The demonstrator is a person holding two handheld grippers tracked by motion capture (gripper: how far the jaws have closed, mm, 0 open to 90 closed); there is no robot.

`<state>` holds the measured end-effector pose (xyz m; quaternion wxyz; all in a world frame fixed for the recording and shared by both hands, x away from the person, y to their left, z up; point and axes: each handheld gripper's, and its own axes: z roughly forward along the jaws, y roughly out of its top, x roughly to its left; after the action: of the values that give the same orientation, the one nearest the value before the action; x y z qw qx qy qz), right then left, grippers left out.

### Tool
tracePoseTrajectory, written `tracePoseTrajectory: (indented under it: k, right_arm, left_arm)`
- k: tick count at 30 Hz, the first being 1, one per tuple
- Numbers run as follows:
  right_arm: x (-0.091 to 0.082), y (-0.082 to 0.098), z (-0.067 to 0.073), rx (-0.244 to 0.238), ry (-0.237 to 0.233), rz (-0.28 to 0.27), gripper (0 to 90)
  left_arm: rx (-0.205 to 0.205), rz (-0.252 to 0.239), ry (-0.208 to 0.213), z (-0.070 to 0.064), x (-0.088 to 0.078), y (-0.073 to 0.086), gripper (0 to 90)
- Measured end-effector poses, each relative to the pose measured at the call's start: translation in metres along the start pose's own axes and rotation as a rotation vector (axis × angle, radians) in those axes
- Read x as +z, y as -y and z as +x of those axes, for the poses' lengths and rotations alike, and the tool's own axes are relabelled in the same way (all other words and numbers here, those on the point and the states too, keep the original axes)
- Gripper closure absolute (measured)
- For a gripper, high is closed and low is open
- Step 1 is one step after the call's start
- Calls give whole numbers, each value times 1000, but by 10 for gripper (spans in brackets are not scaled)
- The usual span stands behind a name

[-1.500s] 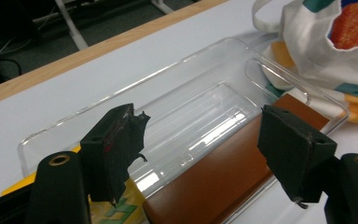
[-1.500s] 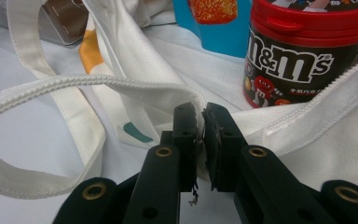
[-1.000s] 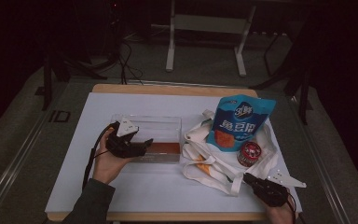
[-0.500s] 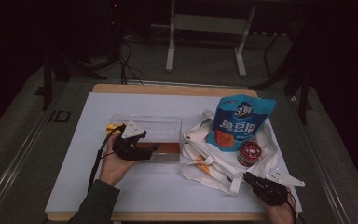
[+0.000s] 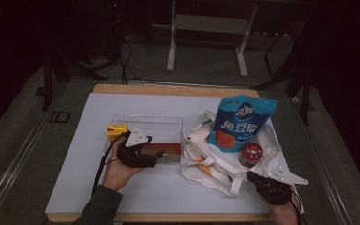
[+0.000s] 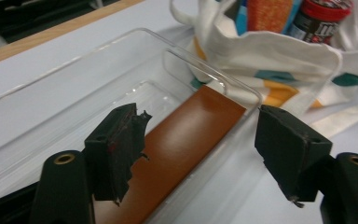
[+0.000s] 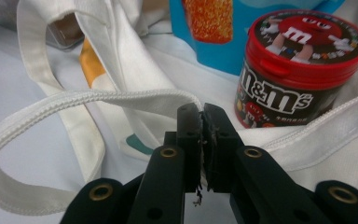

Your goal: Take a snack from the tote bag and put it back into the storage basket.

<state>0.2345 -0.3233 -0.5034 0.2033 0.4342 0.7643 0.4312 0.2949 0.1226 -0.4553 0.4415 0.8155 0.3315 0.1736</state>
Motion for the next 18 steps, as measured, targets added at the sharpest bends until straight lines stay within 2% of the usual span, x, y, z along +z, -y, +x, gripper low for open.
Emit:
tracePoseTrajectory:
  k: [6,7,11,12,18]
  right_arm:
    - [-4,-8,-1,6,0,-14,857]
    - [-7,-13,-2,9,1,-25,850]
    - [-10,-20,-3,8,5,-35,839]
    - [-13,-24,-4,11,-5,-50,821]
    - [-17,-32,-6,2,2,-64,804]
  left_arm:
    - [6,-4,20,-6,4,6,377]
    - [5,-5,28,-7,5,8,411]
    - [10,-3,32,-9,5,10,439]
    - [18,-5,46,-13,6,13,459]
    - [30,-1,68,-18,7,16,481]
